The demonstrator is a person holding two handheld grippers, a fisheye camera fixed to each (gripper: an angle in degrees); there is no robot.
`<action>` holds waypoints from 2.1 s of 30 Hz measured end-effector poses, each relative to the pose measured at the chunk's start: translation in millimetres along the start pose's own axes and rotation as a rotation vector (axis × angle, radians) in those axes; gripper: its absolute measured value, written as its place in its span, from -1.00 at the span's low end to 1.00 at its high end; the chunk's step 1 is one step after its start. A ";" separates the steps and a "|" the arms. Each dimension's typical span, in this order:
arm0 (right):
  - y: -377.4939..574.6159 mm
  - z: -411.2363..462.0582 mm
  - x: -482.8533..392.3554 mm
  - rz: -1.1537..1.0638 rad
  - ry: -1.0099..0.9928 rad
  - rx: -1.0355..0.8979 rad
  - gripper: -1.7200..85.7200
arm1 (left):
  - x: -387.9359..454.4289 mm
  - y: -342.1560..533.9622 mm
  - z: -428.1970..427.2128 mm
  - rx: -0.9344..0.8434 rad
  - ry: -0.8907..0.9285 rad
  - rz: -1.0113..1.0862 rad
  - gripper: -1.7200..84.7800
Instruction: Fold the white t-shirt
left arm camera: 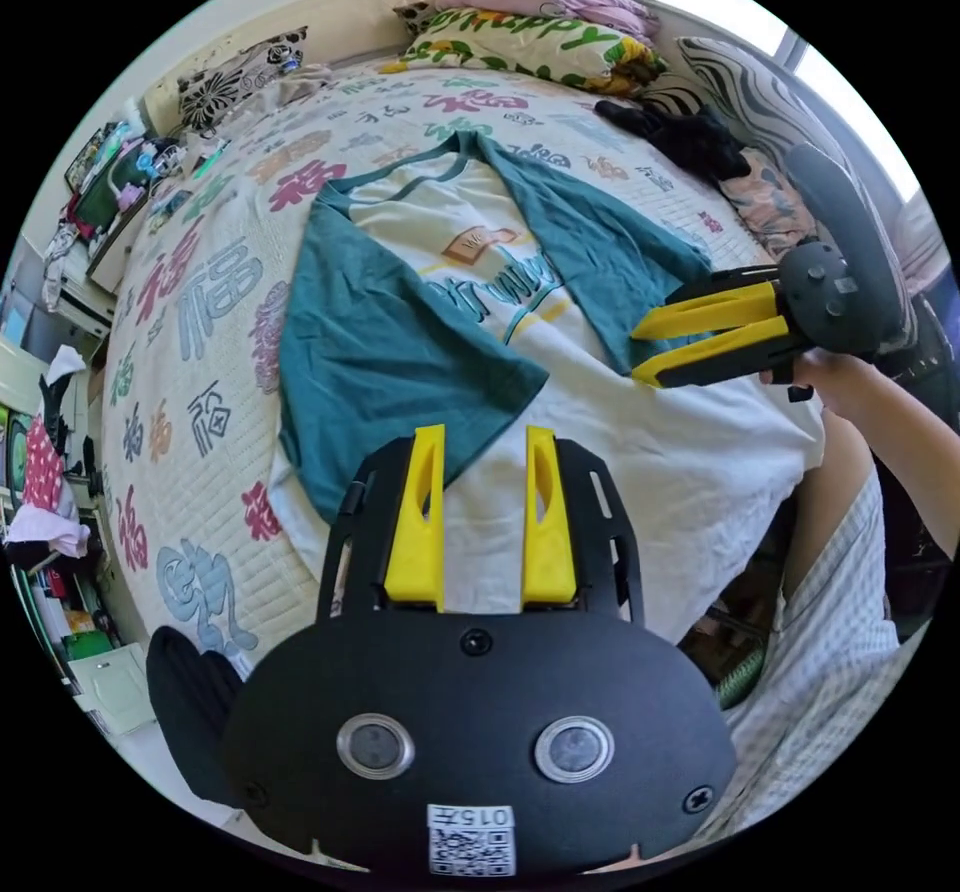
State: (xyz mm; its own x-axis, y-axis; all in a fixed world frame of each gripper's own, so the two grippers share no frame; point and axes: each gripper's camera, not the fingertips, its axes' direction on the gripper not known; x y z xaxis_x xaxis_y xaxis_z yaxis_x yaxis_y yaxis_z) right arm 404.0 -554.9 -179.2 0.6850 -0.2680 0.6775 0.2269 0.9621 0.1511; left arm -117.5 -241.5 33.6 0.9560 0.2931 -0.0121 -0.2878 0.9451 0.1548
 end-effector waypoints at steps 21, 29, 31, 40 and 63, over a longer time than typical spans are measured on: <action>60.8 -124.3 350.3 0.715 -0.183 0.312 -0.97 | -356.9 11.9 -96.2 0.334 0.263 -0.618 -0.97; 41.3 -65.9 395.2 0.847 -0.148 0.013 -0.95 | -389.9 20.6 -50.9 0.041 0.224 -0.746 -0.95; 46.0 -76.5 397.1 0.881 -0.047 0.028 -0.92 | -391.3 28.8 -61.2 -0.012 0.122 -0.758 -0.93; -75.9 -99.3 333.3 0.301 -0.076 0.249 -0.77 | -330.3 -101.5 -99.6 0.266 0.175 -0.233 -0.73; -106.0 -39.2 315.3 0.375 -0.041 0.161 -0.88 | -286.8 -142.3 -23.8 0.224 0.108 -0.244 -0.76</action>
State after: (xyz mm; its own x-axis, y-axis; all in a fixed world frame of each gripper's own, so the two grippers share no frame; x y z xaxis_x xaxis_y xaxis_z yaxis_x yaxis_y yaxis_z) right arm 623.0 -743.3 -9.8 0.6708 0.1015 0.7346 -0.1464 0.9892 -0.0030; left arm -352.1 -456.6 -8.5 0.9801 0.0870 -0.1786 -0.0201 0.9377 0.3469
